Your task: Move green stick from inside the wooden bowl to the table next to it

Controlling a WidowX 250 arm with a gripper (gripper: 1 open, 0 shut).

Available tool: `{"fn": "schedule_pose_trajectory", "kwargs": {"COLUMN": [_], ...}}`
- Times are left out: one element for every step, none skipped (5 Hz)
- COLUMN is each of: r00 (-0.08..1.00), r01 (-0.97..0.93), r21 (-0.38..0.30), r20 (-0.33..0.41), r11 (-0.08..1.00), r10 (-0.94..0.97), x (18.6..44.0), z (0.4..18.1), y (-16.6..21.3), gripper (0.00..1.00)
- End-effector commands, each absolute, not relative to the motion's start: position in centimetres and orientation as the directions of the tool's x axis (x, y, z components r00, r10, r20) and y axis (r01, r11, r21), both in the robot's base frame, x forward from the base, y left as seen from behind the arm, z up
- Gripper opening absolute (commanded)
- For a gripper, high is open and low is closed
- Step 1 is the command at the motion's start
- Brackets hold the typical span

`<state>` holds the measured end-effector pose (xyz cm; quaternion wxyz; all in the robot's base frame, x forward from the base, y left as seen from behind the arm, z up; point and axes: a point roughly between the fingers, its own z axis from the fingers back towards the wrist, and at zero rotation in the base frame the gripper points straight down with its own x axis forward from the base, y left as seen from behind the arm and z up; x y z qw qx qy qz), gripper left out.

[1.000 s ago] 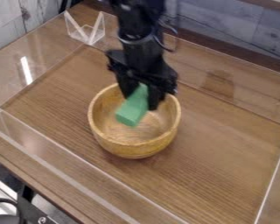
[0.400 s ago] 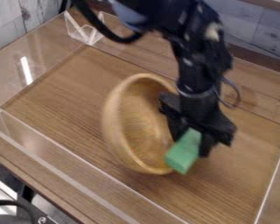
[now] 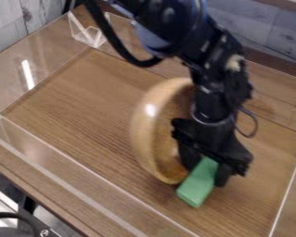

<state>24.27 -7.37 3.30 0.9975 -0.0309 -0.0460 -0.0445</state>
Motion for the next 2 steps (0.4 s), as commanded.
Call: {"fn": "schedule_pose_trajectory", "kwargs": {"r00": [0.988, 0.987], "r01": [0.096, 0.103], "r21": [-0.052, -0.056], "r20": [0.123, 0.128], "r11": [0.994, 0.993], "r10": [-0.089, -0.095], "x": [24.8, 24.9], "z": [4.6, 4.1], "y": [-4.6, -6.2], "gripper": [1.0, 1.0]}}
